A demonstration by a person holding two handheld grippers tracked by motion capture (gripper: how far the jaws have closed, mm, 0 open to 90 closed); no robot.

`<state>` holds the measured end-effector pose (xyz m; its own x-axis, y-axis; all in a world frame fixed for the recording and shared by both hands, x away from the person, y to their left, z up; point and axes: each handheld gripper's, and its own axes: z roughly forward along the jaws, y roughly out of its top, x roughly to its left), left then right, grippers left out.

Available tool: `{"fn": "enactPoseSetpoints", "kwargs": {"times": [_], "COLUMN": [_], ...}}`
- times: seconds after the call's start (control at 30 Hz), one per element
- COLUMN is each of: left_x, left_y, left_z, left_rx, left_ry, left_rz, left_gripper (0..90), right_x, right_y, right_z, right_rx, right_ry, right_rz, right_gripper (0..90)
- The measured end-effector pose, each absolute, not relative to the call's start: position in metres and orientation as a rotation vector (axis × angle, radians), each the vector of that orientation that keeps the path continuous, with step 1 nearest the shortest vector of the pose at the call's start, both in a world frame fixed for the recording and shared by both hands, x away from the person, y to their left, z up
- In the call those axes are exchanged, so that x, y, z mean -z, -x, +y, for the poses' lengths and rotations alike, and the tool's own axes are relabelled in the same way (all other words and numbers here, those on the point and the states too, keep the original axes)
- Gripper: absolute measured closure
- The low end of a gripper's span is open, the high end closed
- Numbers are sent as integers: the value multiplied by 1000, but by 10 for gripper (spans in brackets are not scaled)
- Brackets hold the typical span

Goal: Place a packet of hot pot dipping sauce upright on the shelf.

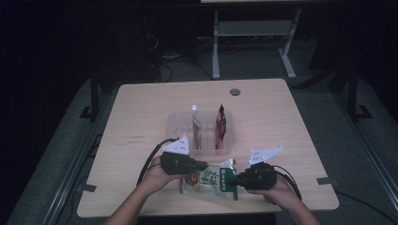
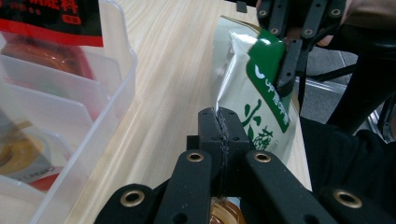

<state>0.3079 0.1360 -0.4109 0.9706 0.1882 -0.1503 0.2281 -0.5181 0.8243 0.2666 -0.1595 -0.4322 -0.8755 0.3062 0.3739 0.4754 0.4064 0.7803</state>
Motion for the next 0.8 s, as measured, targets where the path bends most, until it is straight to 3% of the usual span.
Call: {"fn": "enactPoseSetpoints", "kwargs": {"times": [0.37, 0.8], "left_x": [404, 388], "left_y": [-305, -294], "left_z": [148, 161], "left_rx": [45, -33], "left_ry": [-2111, -2090], "left_rz": [295, 330], "left_gripper": [881, 618], "right_x": [422, 404], "right_y": [-263, -262], "right_z": [-148, -136], "right_rx": [1548, 1656], "right_ry": [602, 458], "right_rz": [-2433, -2348], "right_gripper": [900, 900]}}
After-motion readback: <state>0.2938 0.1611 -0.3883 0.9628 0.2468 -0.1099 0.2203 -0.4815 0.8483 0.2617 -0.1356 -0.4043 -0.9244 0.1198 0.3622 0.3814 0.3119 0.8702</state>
